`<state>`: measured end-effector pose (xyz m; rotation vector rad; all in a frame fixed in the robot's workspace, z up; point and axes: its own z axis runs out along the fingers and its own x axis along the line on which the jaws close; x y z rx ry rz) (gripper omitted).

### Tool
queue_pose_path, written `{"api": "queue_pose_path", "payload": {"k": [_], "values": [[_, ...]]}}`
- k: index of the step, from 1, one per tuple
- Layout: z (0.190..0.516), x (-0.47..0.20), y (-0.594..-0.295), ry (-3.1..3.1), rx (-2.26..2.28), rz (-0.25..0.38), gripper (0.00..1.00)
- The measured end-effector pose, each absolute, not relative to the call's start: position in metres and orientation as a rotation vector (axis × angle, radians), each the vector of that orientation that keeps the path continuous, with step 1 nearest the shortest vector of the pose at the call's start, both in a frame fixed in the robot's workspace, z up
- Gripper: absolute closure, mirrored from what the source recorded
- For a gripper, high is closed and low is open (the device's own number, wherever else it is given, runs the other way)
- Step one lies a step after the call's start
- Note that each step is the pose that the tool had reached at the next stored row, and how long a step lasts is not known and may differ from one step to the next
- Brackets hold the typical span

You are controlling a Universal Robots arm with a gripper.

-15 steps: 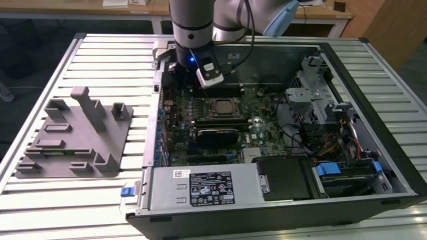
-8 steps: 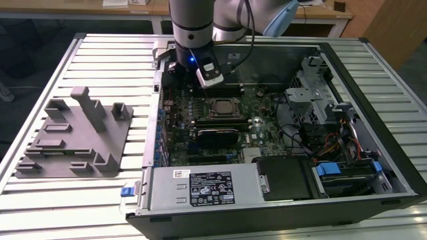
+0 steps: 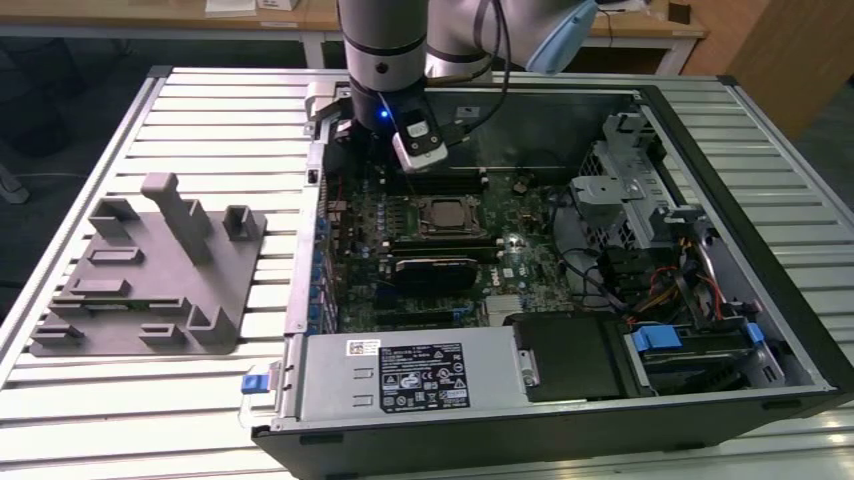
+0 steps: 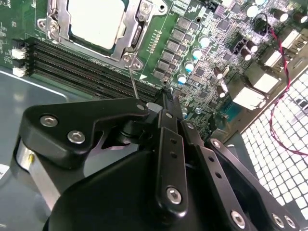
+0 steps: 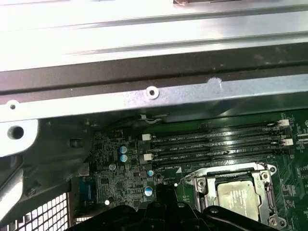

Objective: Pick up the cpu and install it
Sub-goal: 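Install the first cpu locking lever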

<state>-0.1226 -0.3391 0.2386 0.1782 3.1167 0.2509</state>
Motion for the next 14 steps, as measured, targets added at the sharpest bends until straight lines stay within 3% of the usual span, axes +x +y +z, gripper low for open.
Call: {"api": "queue_pose_path", "payload": {"k": [3,9,14], "values": [[0.2387,-0.1226,-0.3391,3.117,0.178,0.258,0.89],[0.2387,-0.1242,-0.3395,3.111,0.179,0.344,0.89],[0.2396,-0.1253,-0.3396,3.110,0.179,0.359,0.89]]}}
